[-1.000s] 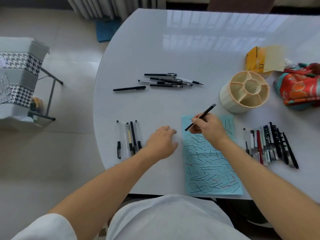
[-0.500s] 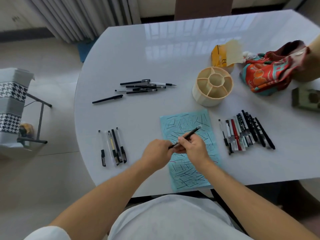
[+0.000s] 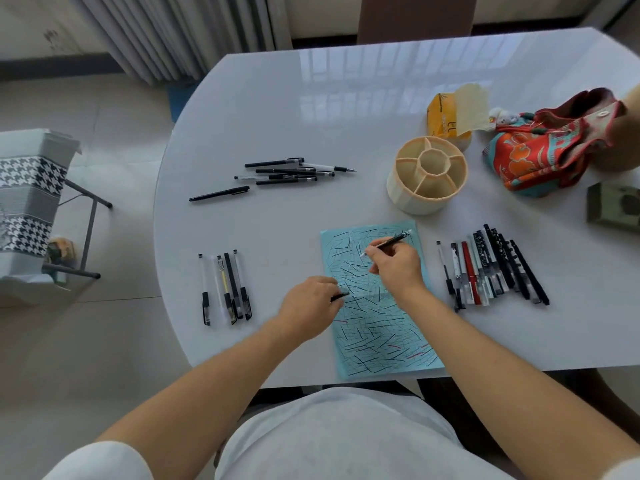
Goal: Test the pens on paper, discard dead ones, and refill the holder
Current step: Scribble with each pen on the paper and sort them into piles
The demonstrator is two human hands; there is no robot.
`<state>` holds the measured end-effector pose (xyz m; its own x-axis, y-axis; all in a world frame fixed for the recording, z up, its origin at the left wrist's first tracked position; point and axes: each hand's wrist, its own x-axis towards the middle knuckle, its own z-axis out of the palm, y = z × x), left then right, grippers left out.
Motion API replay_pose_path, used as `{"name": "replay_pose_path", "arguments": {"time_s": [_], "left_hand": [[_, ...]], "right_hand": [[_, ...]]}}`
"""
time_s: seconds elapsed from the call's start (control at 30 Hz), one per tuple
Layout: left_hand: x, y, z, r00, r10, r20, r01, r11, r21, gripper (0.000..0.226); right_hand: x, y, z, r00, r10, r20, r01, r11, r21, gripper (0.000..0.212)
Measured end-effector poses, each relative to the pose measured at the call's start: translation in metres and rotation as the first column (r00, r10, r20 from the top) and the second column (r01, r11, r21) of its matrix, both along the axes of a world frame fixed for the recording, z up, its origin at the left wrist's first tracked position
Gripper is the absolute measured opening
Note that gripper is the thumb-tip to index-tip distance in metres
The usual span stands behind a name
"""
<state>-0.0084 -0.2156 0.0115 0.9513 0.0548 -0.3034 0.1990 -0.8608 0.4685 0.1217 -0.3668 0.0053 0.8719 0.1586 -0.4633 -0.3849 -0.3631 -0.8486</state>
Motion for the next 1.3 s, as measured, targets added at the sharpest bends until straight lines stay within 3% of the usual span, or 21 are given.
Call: {"name": "replay_pose_path", "arguments": {"time_s": [0.1, 0.3, 0.53, 0.73, 0.87, 1.03, 1.3], "left_hand": [[-0.004, 0.000, -0.009, 0.996, -0.087, -0.001, 0.087, 0.996, 0.004, 0.030], [-0.004, 0.000, -0.012, 0.998, -0.058, 0.014, 0.058, 0.998, -0.004, 0.030], [-0.005, 0.001, -0.011, 0.999, -0.048, -0.021, 0.047, 0.998, -0.029, 0.029], [-0.001, 0.003, -0.006, 0.999, 0.006, -0.036, -0.009, 0.997, -0.074, 0.029], [0.000, 0.005, -0.005, 0.996, 0.077, -0.041, -0.082, 0.988, -0.134, 0.032], [0.001, 0.007, 0.000, 0.995, 0.096, -0.031, -0.099, 0.981, -0.166, 0.028], [0.001, 0.006, 0.009, 0.993, 0.092, -0.076, -0.102, 0.985, -0.139, 0.029]], "right_hand": [[0.005, 0.004, -0.002, 0.994, 0.099, 0.047, -0.094, 0.990, -0.108, 0.017], [0.001, 0.005, -0.010, 0.941, 0.319, 0.114, -0.284, 0.926, -0.247, 0.019], [0.007, 0.005, -0.009, 0.963, 0.198, 0.182, -0.142, 0.949, -0.283, 0.022], [-0.003, -0.008, -0.001, 0.996, -0.018, 0.087, 0.018, 1.000, 0.000, 0.004], [-0.021, -0.020, 0.008, 0.999, 0.010, -0.049, 0.001, 0.975, 0.222, 0.004], [-0.039, -0.023, 0.015, 0.992, 0.090, -0.084, -0.066, 0.963, 0.261, 0.010], [-0.040, -0.020, 0.021, 0.995, 0.073, -0.066, -0.055, 0.968, 0.244, 0.008]]}}
